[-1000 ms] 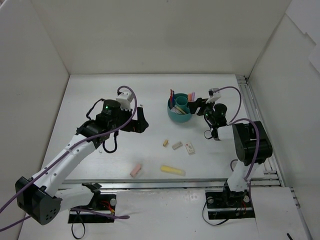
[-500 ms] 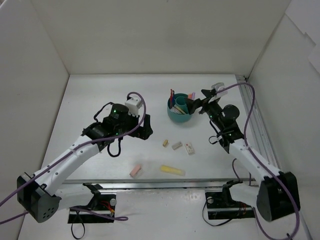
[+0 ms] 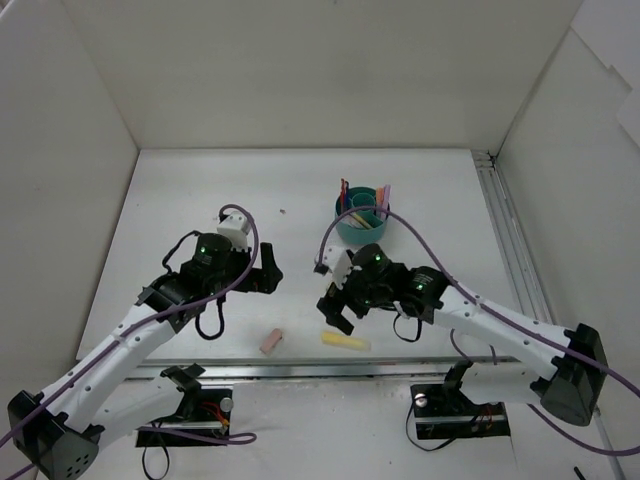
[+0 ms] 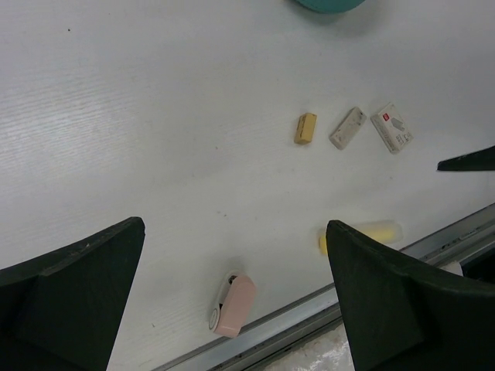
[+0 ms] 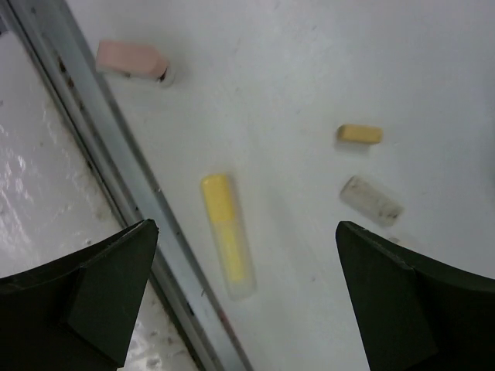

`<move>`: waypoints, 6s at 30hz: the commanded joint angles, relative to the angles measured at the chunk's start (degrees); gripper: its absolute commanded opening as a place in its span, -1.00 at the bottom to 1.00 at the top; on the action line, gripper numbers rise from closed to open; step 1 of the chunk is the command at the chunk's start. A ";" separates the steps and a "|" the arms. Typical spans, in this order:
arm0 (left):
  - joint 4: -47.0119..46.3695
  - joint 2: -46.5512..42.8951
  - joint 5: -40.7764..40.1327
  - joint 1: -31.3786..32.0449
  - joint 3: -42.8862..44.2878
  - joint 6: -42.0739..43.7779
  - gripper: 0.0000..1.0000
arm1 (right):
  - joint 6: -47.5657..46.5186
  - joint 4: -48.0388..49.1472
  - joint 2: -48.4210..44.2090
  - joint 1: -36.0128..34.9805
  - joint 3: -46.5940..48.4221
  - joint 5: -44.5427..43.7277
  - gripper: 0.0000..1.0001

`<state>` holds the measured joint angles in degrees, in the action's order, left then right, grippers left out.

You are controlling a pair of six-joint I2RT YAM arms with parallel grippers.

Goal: Sort the stationery into containers
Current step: Pick up the pen from the corner of the board, then place the pen in the storage box, then pick up the stationery from the center of the board.

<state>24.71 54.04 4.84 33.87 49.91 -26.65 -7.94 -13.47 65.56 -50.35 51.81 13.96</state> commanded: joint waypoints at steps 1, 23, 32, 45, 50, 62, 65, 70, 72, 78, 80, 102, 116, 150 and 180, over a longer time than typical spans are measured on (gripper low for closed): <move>-0.28 -1.66 -1.59 -0.47 -0.16 -2.79 0.99 | -0.32 -9.29 3.42 -3.43 2.68 1.23 0.96; 0.87 -5.53 -2.55 -0.47 -3.77 -4.81 0.99 | 7.33 -3.84 26.01 -12.40 3.47 -10.61 0.77; 2.80 -6.49 -4.49 -0.47 -3.59 -5.16 0.99 | 11.20 -4.01 30.15 -13.46 5.14 -13.78 -0.13; 3.33 -8.60 -7.13 -0.47 -4.12 -5.16 0.99 | 10.85 0.18 24.19 -12.94 4.44 -23.34 -1.00; 3.15 -7.72 -7.48 -0.47 -3.07 -4.37 0.99 | 11.19 18.50 12.95 -8.02 1.02 -30.47 -1.00; 2.63 -2.54 -7.92 -1.00 2.91 -1.47 0.99 | 12.51 50.71 11.52 15.35 0.75 -24.69 -1.00; 1.66 -1.31 -7.31 -1.00 3.53 -1.21 0.99 | 12.78 57.65 12.22 22.28 -0.48 -21.52 -1.00; -0.27 1.50 -3.72 -3.28 4.58 -0.07 1.00 | 11.46 63.91 14.06 29.50 -0.39 -12.12 -0.97; -0.80 2.47 -2.91 -3.80 5.02 0.02 1.00 | 11.72 64.80 15.73 32.93 0.04 -7.14 -0.97; -1.77 4.93 -1.06 -5.39 6.34 0.55 0.99 | 11.12 69.63 22.58 38.04 1.01 9.91 -0.94; -2.12 5.81 -0.62 -5.39 6.78 0.73 0.99 | 10.50 72.00 24.69 39.35 1.62 13.18 -0.93; -2.65 8.45 0.08 -5.92 7.92 0.29 0.99 | 15.07 87.48 34.98 45.42 -2.06 25.69 -0.73; -2.47 8.27 0.17 -5.92 8.01 -0.24 0.99 | 16.12 89.85 36.21 44.90 -2.50 18.57 -0.72; -1.77 7.13 2.10 -5.92 8.45 0.29 0.99 | 15.77 90.21 20.85 40.24 -14.19 12.06 0.96; -5.99 34.79 9.31 6.47 20.13 11.36 0.99 | 28.95 3.65 -14.14 30.48 -12.88 -33.11 0.96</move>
<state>21.80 85.19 13.61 38.52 65.69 -17.98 17.17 -4.36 53.32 -19.57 38.92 -13.98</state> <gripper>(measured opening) 0.996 0.979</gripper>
